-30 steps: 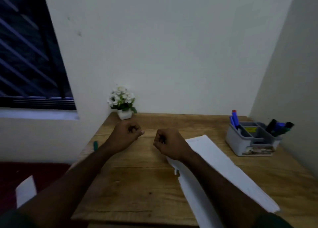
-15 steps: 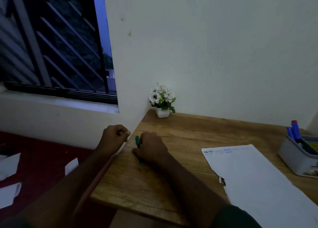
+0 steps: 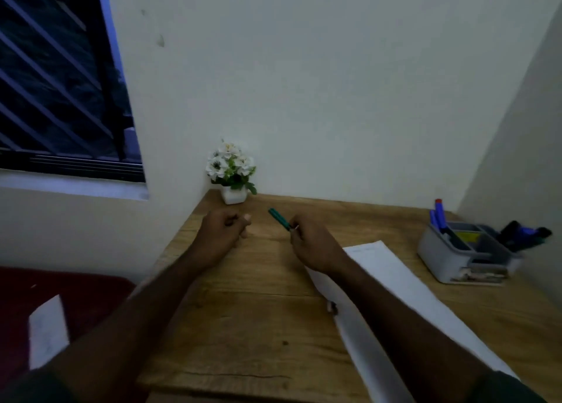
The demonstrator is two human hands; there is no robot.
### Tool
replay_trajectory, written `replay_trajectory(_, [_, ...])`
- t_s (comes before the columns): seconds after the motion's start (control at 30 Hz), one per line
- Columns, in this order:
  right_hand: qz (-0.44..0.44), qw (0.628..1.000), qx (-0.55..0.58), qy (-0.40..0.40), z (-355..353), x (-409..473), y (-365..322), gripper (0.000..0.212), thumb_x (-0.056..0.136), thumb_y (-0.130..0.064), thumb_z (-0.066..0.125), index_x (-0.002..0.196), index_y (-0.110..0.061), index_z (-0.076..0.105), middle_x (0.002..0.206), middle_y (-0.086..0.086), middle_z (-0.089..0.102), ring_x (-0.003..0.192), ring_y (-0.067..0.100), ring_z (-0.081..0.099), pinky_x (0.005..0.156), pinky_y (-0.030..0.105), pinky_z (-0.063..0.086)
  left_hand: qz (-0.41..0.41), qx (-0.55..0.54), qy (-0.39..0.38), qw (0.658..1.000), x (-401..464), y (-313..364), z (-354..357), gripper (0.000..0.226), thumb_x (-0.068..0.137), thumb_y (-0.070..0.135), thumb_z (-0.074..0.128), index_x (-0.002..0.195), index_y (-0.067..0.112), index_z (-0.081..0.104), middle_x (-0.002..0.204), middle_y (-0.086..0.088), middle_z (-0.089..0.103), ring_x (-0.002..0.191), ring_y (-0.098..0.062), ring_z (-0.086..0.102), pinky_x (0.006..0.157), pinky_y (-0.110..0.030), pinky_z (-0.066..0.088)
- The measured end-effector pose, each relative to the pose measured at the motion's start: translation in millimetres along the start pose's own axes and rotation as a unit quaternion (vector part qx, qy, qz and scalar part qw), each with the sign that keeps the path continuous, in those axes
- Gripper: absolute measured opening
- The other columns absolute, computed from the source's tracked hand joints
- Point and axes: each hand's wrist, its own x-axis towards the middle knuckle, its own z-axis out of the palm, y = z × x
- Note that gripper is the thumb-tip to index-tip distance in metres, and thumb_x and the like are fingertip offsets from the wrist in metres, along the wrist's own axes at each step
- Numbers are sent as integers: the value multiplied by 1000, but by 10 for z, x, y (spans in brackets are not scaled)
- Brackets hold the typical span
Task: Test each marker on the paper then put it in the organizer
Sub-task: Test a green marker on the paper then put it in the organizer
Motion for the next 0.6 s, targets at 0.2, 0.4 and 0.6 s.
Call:
replay_trajectory(0.2, [19, 982, -173, 69, -382, -353, 864, 23, 104, -38, 40, 100, -22, 56, 87, -1, 63, 76, 19, 59, 60, 32, 35, 63, -58, -102, 991, 111, 347, 1053, 20, 94, 31, 60, 107, 19, 68, 85, -4, 68, 64, -8, 62, 54, -23, 51])
replay_trajectory(0.4, [-36, 972, -185, 140, -328, -490, 1158, 25, 103, -40, 43, 97, -24, 61, 87, -5, 68, 76, 15, 62, 62, 30, 35, 162, -10, -194, 967, 189, 435, 1472, 15, 88, 15, 70, 102, 16, 75, 92, 10, 72, 84, 1, 65, 71, -12, 47])
replay_trajectory(0.6, [-36, 949, -265, 170, -341, -486, 1173, 40, 102, -60, 30, 90, -31, 55, 65, -9, 62, 59, 11, 56, 52, 27, 32, 193, -17, -210, 958, 298, 394, 1445, 11, 88, 7, 67, 94, 6, 76, 89, -2, 74, 82, -11, 67, 70, -19, 48])
